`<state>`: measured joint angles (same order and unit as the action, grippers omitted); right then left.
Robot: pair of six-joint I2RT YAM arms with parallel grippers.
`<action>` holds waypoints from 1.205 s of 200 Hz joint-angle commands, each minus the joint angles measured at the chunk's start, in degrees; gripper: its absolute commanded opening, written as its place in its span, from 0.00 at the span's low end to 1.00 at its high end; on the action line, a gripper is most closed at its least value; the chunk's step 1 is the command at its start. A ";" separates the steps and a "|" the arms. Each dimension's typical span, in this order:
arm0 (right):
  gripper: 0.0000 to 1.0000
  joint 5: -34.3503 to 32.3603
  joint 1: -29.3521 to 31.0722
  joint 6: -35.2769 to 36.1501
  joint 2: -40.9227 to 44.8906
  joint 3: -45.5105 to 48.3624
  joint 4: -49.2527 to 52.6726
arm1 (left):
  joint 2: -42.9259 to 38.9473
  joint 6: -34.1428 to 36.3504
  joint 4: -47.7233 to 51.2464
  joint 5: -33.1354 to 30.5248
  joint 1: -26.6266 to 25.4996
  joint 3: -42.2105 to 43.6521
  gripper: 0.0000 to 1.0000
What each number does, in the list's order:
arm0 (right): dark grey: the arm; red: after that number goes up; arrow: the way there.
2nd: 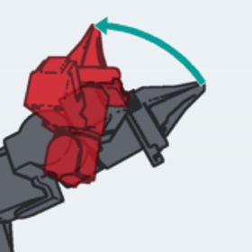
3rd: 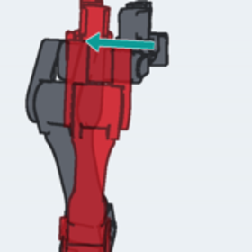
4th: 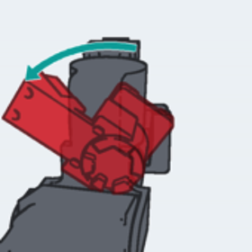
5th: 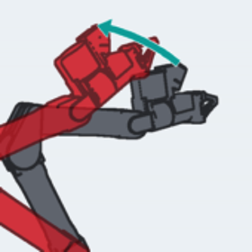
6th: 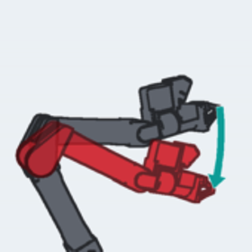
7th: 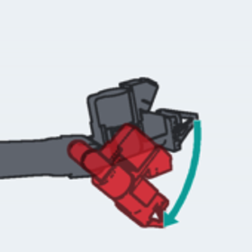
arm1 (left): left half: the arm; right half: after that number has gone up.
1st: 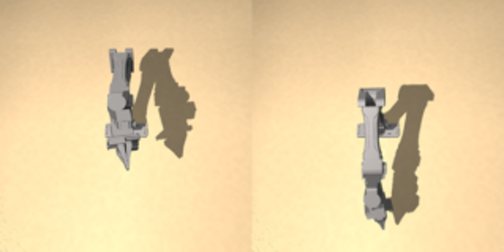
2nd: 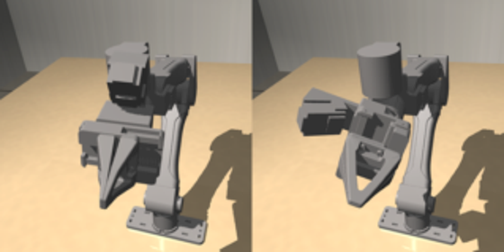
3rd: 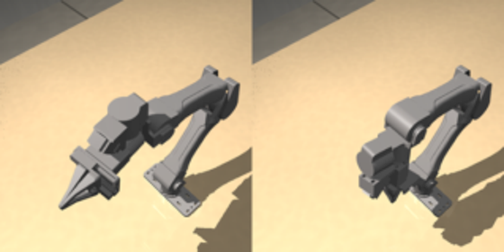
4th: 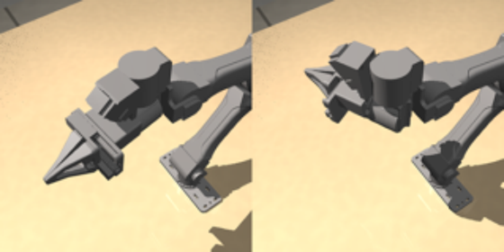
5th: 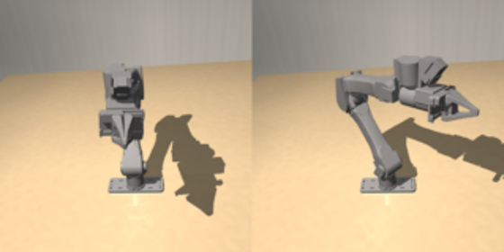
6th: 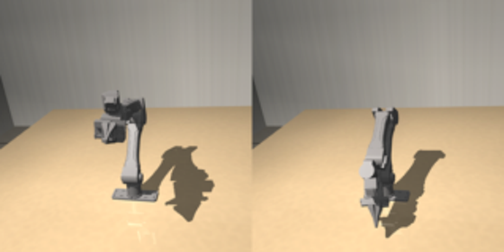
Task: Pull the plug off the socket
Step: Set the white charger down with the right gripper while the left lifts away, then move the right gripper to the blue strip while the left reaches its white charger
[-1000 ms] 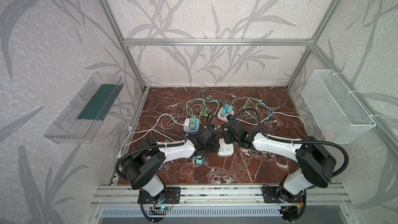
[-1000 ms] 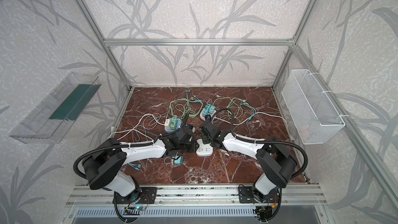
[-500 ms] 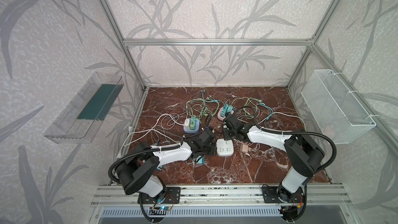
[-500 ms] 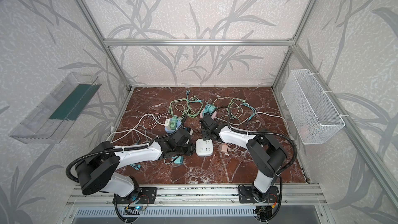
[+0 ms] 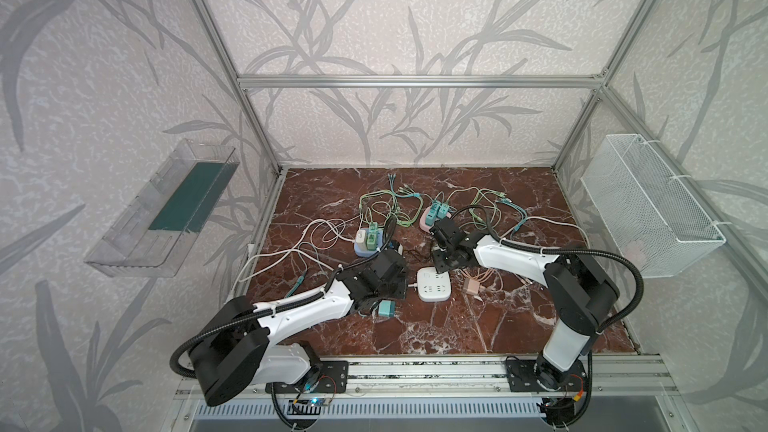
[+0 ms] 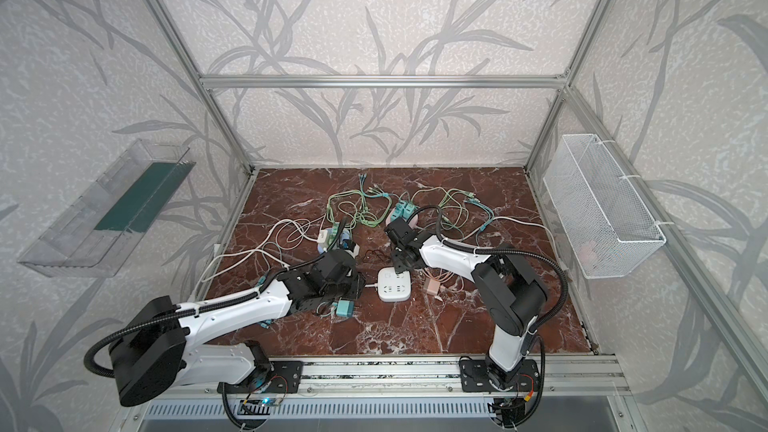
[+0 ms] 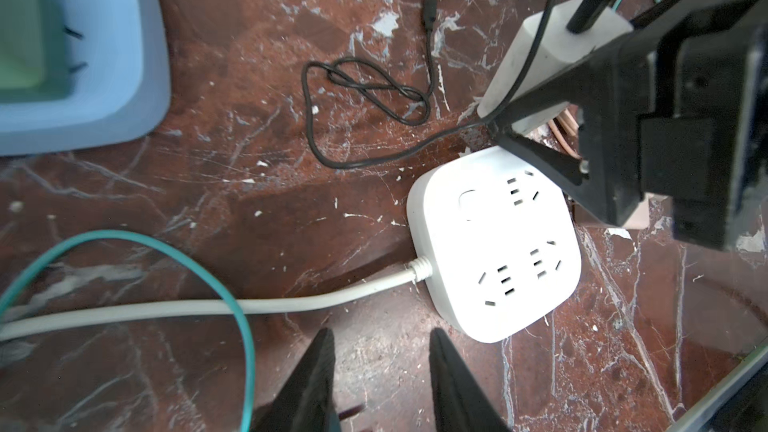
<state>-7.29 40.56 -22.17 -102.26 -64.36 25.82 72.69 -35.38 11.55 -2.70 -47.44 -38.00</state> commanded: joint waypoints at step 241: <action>0.61 8.06 -3.75 0.82 -8.53 -14.91 20.58 | -1.07 4.14 16.08 -0.10 26.83 -12.88 0.57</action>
<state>0.49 37.19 -20.58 -110.13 -77.17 44.05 69.78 -32.86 27.22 -4.12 -21.78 -48.29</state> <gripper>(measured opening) 0.596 0.572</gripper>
